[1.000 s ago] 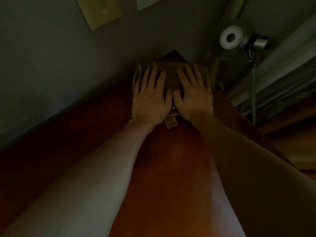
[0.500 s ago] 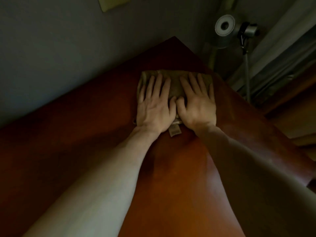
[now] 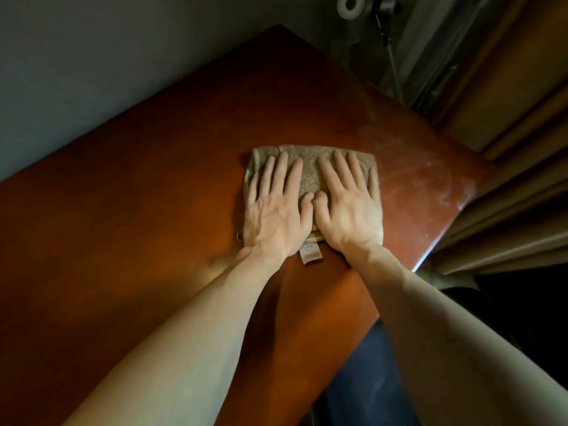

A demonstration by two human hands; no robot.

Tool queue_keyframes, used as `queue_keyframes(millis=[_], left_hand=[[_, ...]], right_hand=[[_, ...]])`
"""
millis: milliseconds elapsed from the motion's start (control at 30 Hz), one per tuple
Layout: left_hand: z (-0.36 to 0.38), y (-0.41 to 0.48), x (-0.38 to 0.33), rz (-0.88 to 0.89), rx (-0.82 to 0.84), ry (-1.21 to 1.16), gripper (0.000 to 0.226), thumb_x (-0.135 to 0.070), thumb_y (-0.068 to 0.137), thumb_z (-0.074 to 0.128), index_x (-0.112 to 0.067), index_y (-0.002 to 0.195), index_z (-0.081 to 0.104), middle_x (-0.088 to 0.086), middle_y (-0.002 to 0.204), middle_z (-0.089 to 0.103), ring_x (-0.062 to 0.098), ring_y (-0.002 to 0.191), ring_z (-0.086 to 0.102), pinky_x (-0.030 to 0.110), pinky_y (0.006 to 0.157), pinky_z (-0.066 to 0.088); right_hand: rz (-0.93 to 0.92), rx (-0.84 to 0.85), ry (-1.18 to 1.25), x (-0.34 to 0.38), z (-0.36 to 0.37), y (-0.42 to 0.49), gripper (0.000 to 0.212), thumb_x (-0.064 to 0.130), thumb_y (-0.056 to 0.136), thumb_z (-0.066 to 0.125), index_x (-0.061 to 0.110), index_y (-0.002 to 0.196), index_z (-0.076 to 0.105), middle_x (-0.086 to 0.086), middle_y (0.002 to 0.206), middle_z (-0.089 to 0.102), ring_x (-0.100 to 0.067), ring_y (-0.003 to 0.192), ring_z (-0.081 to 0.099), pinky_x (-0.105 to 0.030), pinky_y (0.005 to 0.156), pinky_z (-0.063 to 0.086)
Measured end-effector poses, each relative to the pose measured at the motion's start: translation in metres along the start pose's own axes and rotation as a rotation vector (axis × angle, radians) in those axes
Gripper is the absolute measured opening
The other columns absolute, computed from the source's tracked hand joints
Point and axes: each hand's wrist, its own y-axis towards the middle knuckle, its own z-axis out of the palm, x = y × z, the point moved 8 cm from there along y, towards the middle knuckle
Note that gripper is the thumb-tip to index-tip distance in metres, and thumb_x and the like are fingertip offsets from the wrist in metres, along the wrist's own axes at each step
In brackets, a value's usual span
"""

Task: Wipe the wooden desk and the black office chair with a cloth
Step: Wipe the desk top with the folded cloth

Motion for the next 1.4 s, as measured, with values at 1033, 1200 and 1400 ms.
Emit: queue_keyframes(millis=[1033, 1200, 1400], left_hand=[[-0.008, -0.137, -0.016, 0.091, 0.063, -0.053, 0.069, -0.051, 0.104, 0.023, -0.017, 0.164, 0.022, 0.012, 0.172, 0.016, 0.029, 0.159, 0.011, 0.055, 0.125, 0.020], [-0.001, -0.106, -0.017, 0.046, 0.066, -0.060, 0.072, -0.051, 0.103, 0.026, -0.017, 0.165, 0.017, 0.013, 0.172, 0.012, 0.030, 0.160, 0.008, 0.054, 0.126, 0.017], [0.009, -0.054, -0.023, 0.043, 0.068, -0.080, 0.074, -0.052, 0.102, 0.025, -0.017, 0.166, 0.013, 0.013, 0.173, 0.009, 0.030, 0.160, 0.004, 0.054, 0.126, 0.014]], right_hand=[[-0.023, 0.117, -0.036, 0.016, -0.012, -0.144, 0.064, 0.041, 0.101, 0.030, 0.027, 0.164, 0.022, -0.001, 0.172, 0.013, -0.020, 0.159, -0.004, -0.051, 0.128, -0.003], [-0.069, 0.143, -0.054, 0.004, -0.008, -0.109, 0.065, 0.044, 0.101, 0.024, 0.028, 0.164, 0.019, 0.001, 0.172, 0.012, -0.019, 0.159, -0.003, -0.053, 0.127, 0.004], [-0.078, 0.141, -0.060, -0.013, -0.007, -0.060, 0.064, 0.042, 0.102, 0.024, 0.029, 0.164, 0.019, 0.001, 0.172, 0.012, -0.018, 0.159, -0.002, -0.052, 0.128, 0.003]])
